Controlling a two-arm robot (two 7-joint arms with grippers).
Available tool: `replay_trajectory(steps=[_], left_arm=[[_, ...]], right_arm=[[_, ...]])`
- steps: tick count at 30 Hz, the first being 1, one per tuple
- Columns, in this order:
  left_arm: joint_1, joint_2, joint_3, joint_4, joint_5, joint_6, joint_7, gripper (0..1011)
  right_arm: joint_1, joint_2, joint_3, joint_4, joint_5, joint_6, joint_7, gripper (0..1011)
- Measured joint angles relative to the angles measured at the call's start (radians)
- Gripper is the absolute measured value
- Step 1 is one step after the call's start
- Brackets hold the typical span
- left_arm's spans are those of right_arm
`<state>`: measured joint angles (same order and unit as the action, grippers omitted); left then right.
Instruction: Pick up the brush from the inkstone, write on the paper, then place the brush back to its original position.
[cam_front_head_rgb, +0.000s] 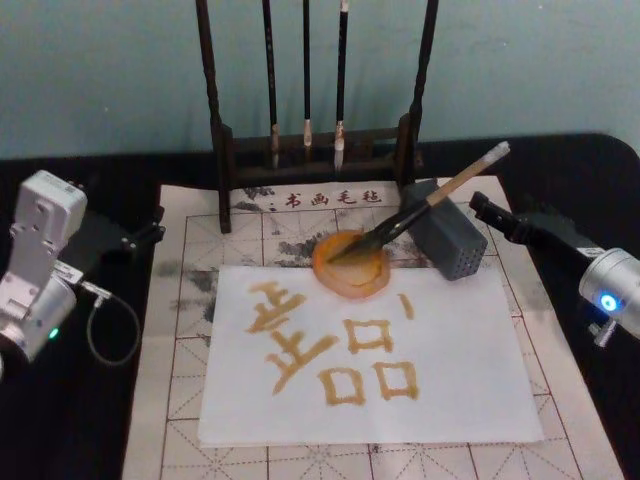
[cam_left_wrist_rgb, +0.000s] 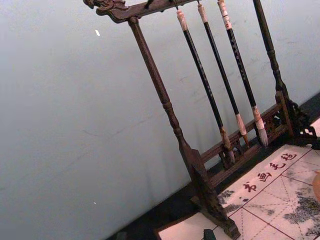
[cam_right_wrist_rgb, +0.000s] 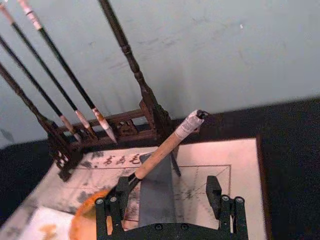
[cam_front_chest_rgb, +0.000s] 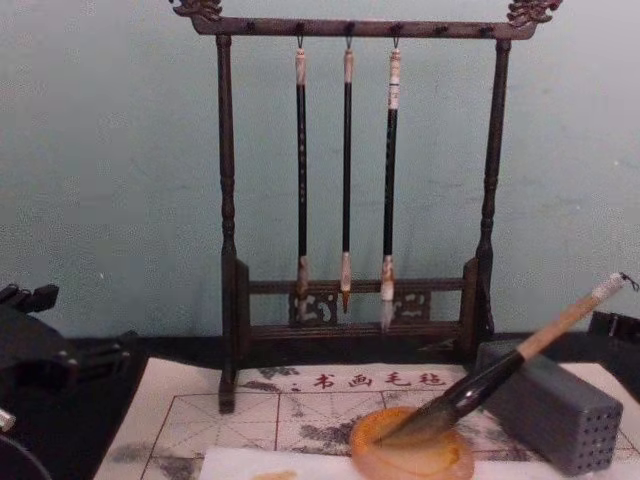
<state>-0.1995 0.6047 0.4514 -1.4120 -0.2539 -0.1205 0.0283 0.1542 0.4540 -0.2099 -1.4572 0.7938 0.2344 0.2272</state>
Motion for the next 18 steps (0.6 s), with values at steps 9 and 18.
replay_trajectory(steps=[9,18], left_arm=[[0.0,0.0,0.0,0.0,0.0,0.0,0.0,1001],[0.0,0.0,0.0,0.0,0.0,0.0,0.0,1001]], right_arm=[[0.031,-0.076,0.043,0.036,0.168,0.106,-0.061,1002],[0.069,-0.128,0.06,0.077,0.254,0.135,-0.116,1002]])
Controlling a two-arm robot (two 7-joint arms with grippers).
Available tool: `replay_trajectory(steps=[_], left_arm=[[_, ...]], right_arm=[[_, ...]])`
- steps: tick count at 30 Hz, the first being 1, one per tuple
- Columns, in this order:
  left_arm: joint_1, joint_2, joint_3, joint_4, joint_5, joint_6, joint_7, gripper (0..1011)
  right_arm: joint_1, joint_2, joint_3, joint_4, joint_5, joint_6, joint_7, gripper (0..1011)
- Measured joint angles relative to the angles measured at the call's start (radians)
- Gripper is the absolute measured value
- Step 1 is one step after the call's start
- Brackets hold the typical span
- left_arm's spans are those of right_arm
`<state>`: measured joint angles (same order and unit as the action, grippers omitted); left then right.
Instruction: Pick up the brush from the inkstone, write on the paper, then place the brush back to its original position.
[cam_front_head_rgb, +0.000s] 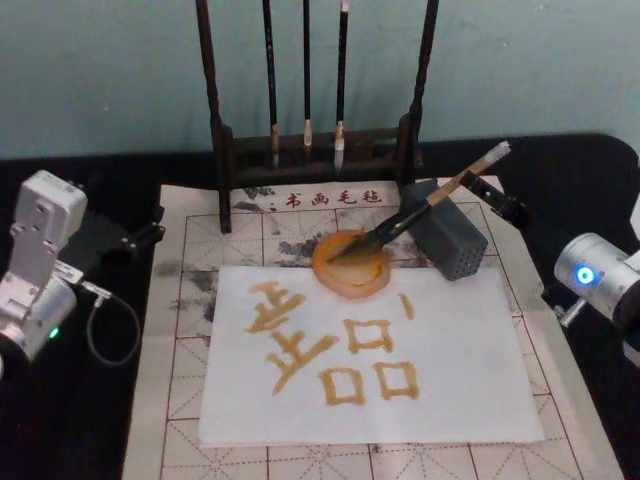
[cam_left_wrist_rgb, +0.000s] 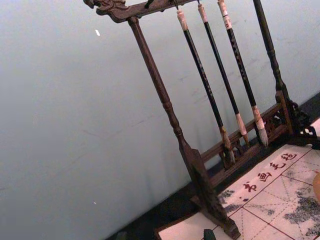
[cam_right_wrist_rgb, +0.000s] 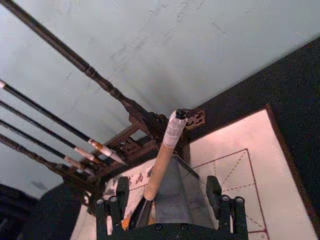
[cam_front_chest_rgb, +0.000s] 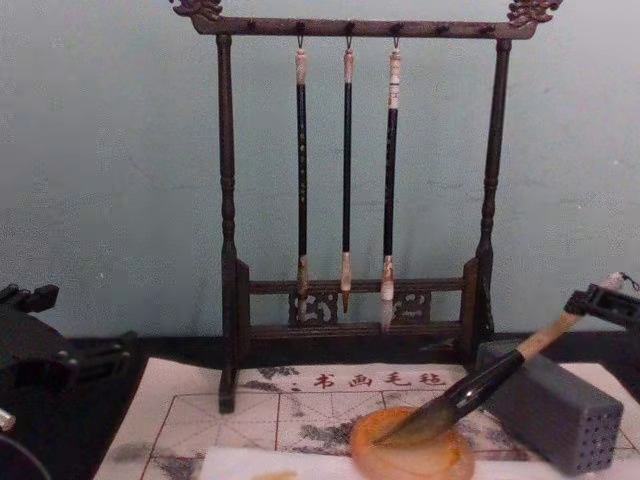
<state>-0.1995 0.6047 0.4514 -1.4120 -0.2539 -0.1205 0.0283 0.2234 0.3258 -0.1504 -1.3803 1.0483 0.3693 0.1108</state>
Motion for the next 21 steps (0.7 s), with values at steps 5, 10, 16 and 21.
replay_trajectory(steps=[5,10,16,21], left_arm=[[0.0,0.0,0.0,0.0,0.0,0.0,0.0,1001],[0.0,0.0,0.0,0.0,0.0,0.0,0.0,1001],[0.0,0.0,0.0,0.0,0.0,0.0,0.0,1001],[0.0,0.0,0.0,0.0,0.0,0.0,0.0,1001]], right_arm=[[0.02,-0.017,0.0,0.024,0.031,0.006,-0.018,1002],[0.044,-0.029,-0.01,0.05,0.053,0.008,-0.03,1002],[0.072,-0.04,-0.024,0.082,0.072,0.004,-0.037,1002],[0.091,-0.045,-0.034,0.106,0.082,-0.005,-0.037,1002]])
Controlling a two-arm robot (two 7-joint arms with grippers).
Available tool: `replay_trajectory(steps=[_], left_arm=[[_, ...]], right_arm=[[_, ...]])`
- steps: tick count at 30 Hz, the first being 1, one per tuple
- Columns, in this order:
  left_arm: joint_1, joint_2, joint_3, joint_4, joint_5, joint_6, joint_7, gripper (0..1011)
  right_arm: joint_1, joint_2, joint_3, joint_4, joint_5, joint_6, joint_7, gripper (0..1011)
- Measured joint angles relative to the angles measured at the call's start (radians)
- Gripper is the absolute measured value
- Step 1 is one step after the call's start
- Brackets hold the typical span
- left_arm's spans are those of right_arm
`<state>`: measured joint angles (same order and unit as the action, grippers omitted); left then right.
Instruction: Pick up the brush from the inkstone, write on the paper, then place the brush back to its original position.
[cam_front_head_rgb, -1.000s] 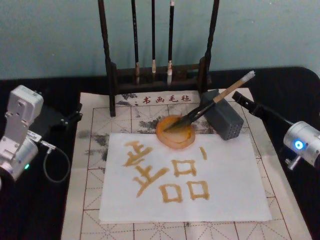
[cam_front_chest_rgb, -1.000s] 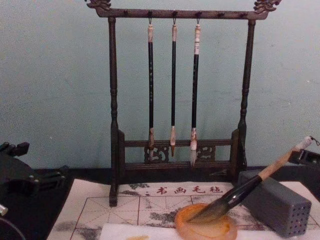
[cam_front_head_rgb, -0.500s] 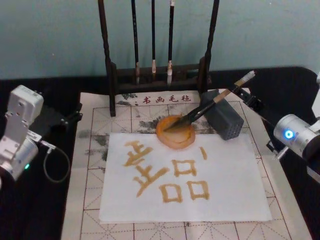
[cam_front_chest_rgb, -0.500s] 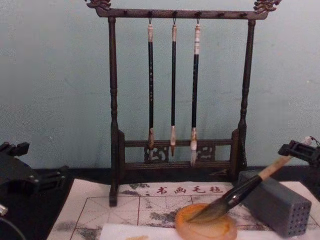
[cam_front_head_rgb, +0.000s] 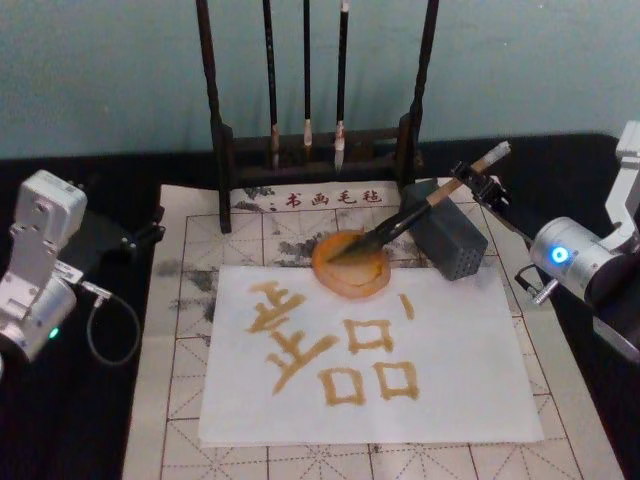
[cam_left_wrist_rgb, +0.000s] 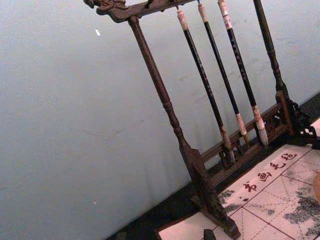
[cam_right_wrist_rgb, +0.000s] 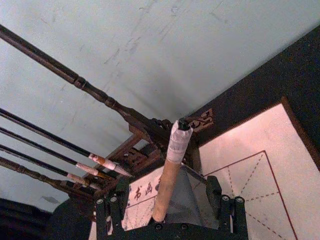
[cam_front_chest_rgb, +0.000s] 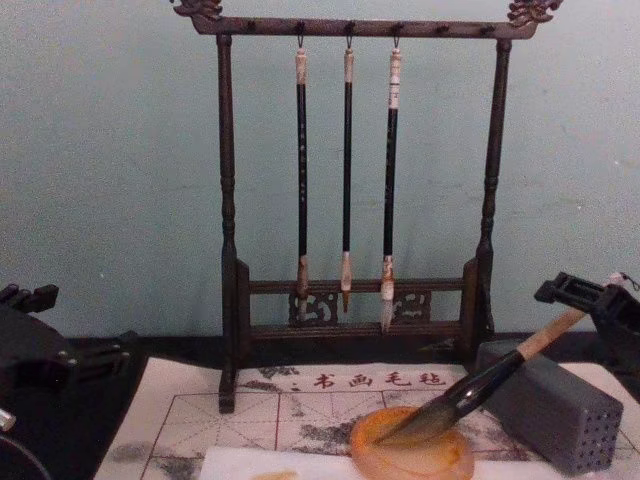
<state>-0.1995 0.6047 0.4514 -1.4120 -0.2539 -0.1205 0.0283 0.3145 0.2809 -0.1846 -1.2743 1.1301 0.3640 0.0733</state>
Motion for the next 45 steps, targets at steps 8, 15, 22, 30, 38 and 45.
replay_trajectory(steps=[8,15,22,30,38,45], left_arm=[[0.0,0.0,0.0,0.0,0.0,0.0,0.0,1001],[0.0,0.0,0.0,0.0,0.0,0.0,0.0,1001],[0.0,0.0,0.0,0.0,0.0,0.0,0.0,1001],[0.0,0.0,0.0,0.0,0.0,0.0,0.0,1001],[0.0,0.0,0.0,0.0,0.0,0.0,0.0,1001],[0.0,0.0,0.0,0.0,0.0,0.0,0.0,1001]], right_arm=[[0.024,-0.003,-0.019,0.028,0.015,-0.016,-0.009,1002],[0.035,-0.003,-0.036,0.039,0.029,-0.026,-0.016,1002],[0.043,0.001,-0.052,0.046,0.032,-0.04,-0.019,1002],[0.043,0.001,-0.05,0.045,0.032,-0.039,-0.019,1002],[0.041,0.001,-0.048,0.044,0.032,-0.038,-0.018,953],[0.041,0.001,-0.047,0.043,0.032,-0.037,-0.018,818]])
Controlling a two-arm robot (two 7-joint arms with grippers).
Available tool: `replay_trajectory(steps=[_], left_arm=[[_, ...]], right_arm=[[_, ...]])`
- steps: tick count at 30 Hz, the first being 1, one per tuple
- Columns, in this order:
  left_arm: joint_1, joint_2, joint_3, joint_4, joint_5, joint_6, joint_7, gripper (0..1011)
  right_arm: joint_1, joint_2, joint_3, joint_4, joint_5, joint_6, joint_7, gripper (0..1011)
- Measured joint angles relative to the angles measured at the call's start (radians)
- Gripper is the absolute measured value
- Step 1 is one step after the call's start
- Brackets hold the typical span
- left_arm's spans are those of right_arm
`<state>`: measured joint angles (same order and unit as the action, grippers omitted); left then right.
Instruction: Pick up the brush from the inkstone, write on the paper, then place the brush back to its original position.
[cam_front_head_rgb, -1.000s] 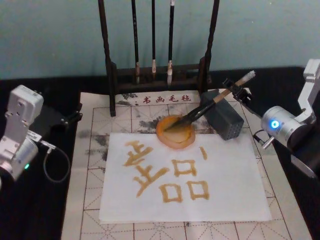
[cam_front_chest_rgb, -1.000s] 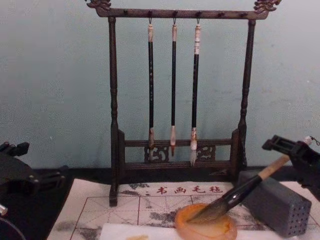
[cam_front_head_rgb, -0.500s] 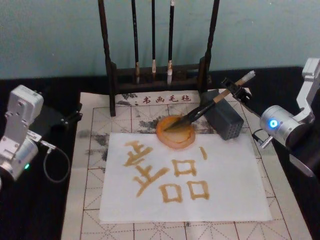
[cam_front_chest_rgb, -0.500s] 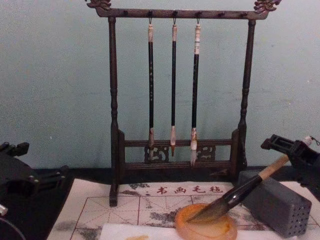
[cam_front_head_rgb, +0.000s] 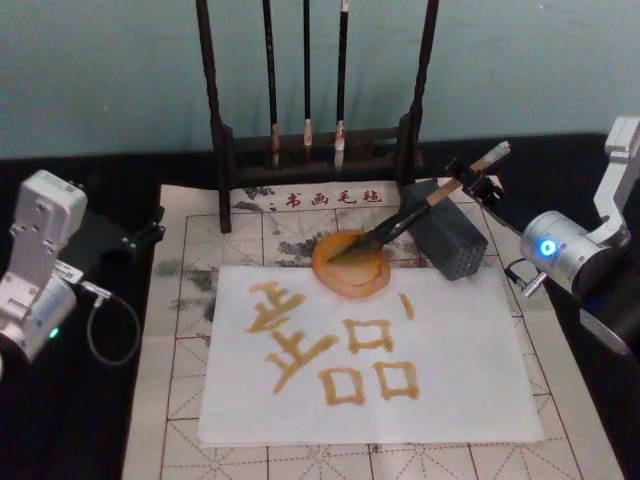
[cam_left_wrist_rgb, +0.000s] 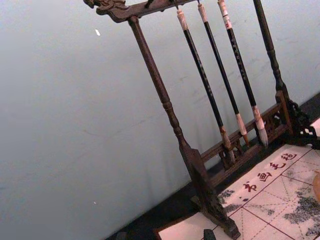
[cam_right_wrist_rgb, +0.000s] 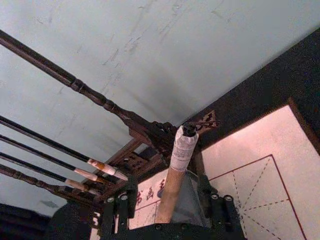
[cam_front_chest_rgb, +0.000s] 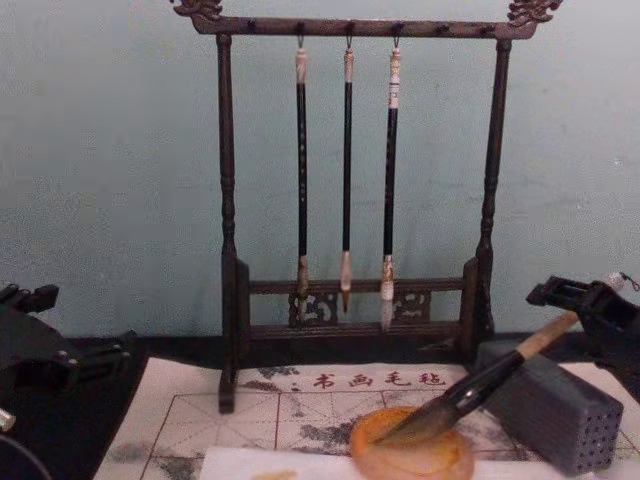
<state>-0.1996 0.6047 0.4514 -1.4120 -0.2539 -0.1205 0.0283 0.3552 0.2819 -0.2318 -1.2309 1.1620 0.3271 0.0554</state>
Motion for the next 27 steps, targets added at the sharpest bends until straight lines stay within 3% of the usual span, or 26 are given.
replay_trajectory(steps=[19,27], left_arm=[[0.0,0.0,0.0,0.0,0.0,0.0,0.0,1001],[0.0,0.0,0.0,0.0,0.0,0.0,0.0,1001]], right_arm=[[-0.001,0.0,0.001,-0.001,-0.001,0.002,0.001,204],[-0.001,0.0,0.001,-0.001,-0.001,0.002,0.001,198]])
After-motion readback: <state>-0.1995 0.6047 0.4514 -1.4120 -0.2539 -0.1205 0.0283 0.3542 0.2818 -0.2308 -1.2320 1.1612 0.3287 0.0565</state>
